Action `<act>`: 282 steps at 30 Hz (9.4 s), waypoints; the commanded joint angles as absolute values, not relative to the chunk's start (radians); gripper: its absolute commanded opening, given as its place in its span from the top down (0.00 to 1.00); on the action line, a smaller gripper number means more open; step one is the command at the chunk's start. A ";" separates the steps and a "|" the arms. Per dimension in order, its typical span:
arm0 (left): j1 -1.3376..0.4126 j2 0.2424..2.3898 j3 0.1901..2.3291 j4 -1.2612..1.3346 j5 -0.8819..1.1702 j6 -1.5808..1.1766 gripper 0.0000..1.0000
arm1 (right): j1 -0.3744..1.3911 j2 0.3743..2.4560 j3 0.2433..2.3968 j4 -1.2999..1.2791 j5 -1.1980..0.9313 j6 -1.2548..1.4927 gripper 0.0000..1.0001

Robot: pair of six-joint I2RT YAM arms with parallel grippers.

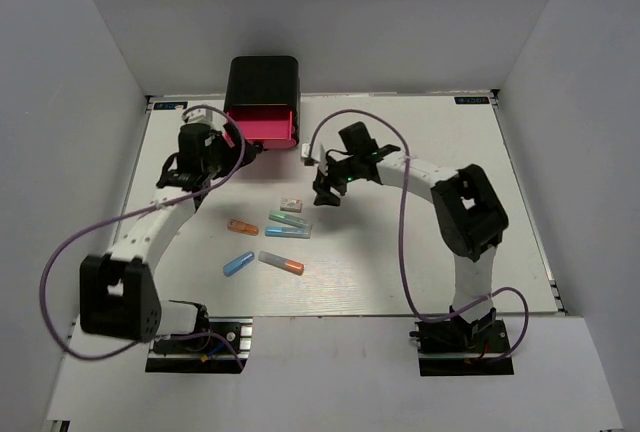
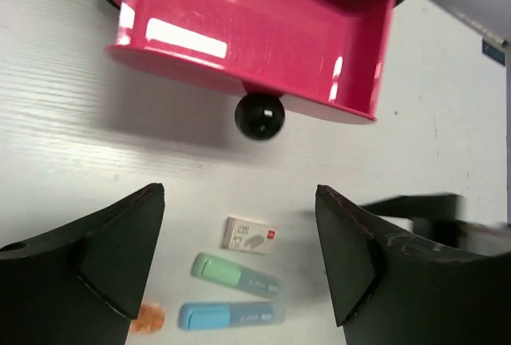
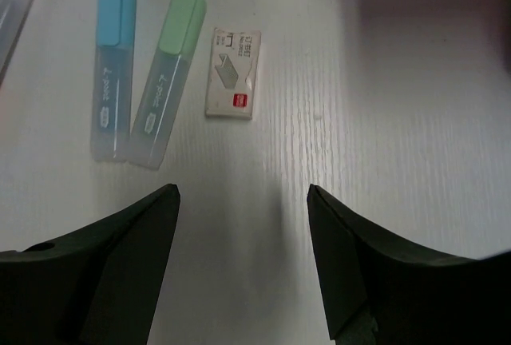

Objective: Sort the stationery into containers
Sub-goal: Pick up the pen from the center of the board, then place the pen in the storage box, then close the drawer in the storage box, then open the drawer in the storage box, then pick up the pen from the center of the board, then place the pen in the storage box, then pick up the pen from the center of the board.

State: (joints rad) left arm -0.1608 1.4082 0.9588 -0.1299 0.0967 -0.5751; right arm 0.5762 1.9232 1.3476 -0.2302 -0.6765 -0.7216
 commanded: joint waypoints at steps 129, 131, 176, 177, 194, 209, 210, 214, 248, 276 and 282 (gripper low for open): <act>-0.137 1.872 1.238 0.092 0.115 -1.167 0.37 | 0.535 1.479 1.108 0.089 -0.224 -0.560 0.89; -0.137 1.862 1.200 0.113 0.115 -1.167 0.37 | 0.534 1.480 1.098 0.089 -0.225 -0.558 0.89; -0.137 1.520 0.842 0.138 0.144 -1.092 0.17 | 0.670 1.775 1.193 -0.075 -0.697 -0.724 0.38; -0.137 1.497 0.833 0.085 0.132 -1.069 0.15 | 0.704 1.788 1.201 -0.066 -0.689 -0.706 0.38; -0.137 0.766 0.560 -0.440 -0.087 -0.948 0.19 | 0.830 2.025 1.328 0.040 -0.463 -0.529 0.49; -0.137 0.661 0.482 -0.546 -0.043 -1.032 0.19 | 0.865 2.071 1.316 0.011 -0.327 -0.569 0.78; -0.147 0.687 0.482 -0.522 -0.032 -1.032 0.19 | 0.862 2.068 1.313 0.008 -0.330 -0.571 0.83; -0.156 0.779 0.462 -0.418 0.078 -1.006 0.28 | 0.845 1.976 1.348 -0.026 -0.354 -0.571 0.96; -0.156 1.173 0.521 0.014 0.337 -0.910 0.50 | 0.765 2.307 2.046 0.104 -0.190 -0.733 0.46; -0.161 1.242 0.834 -0.391 0.186 -0.727 0.12 | 0.738 1.742 1.221 -0.216 -0.664 -0.779 0.24; -0.161 1.121 0.844 -0.742 0.032 -0.757 0.08 | 0.796 1.845 1.250 -0.180 -0.597 -0.706 0.21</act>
